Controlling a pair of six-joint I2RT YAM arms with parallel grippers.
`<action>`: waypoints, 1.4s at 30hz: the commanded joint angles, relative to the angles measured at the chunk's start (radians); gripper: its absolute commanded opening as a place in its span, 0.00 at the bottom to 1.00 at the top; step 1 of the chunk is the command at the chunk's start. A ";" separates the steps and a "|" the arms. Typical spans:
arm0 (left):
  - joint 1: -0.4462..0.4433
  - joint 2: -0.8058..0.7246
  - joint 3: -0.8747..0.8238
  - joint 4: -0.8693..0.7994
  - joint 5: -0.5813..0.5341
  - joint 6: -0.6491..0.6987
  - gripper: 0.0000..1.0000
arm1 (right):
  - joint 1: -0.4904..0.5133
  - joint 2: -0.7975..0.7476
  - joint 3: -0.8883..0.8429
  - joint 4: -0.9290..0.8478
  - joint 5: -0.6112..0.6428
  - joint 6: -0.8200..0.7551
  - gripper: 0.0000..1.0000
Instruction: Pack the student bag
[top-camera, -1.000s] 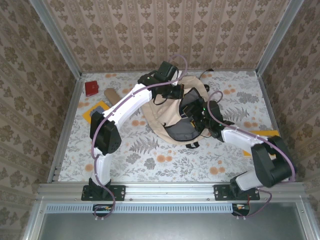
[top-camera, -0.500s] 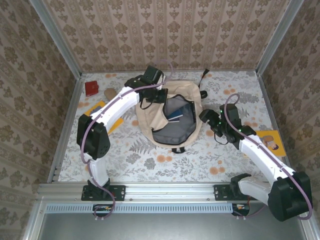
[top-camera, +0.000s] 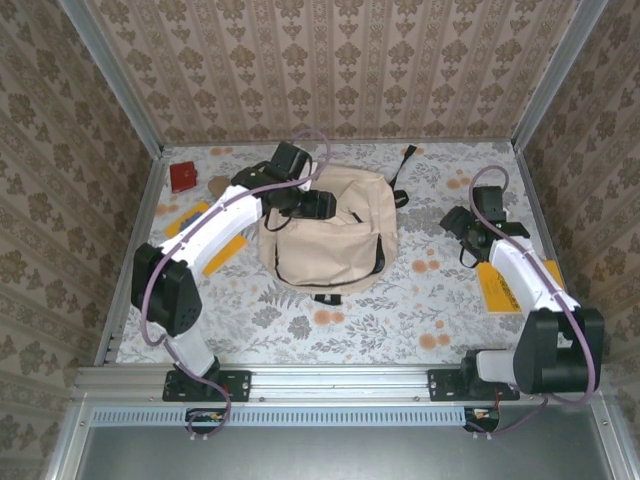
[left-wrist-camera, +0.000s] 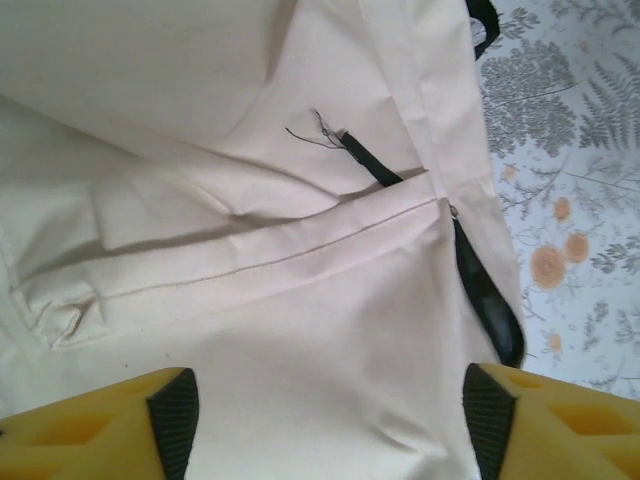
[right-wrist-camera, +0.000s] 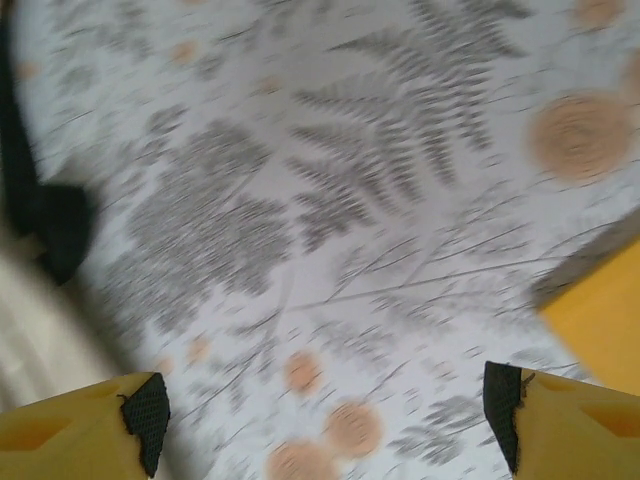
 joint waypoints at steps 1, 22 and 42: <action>0.003 -0.061 -0.046 0.041 0.029 -0.017 0.78 | -0.079 0.091 0.055 -0.091 0.100 -0.037 0.86; 0.006 -0.072 -0.110 0.122 0.036 -0.014 1.00 | -0.340 0.455 0.173 -0.115 -0.067 -0.156 0.86; -0.085 0.054 -0.008 0.141 0.087 -0.065 1.00 | -0.046 0.387 0.102 -0.082 -0.363 -0.154 0.86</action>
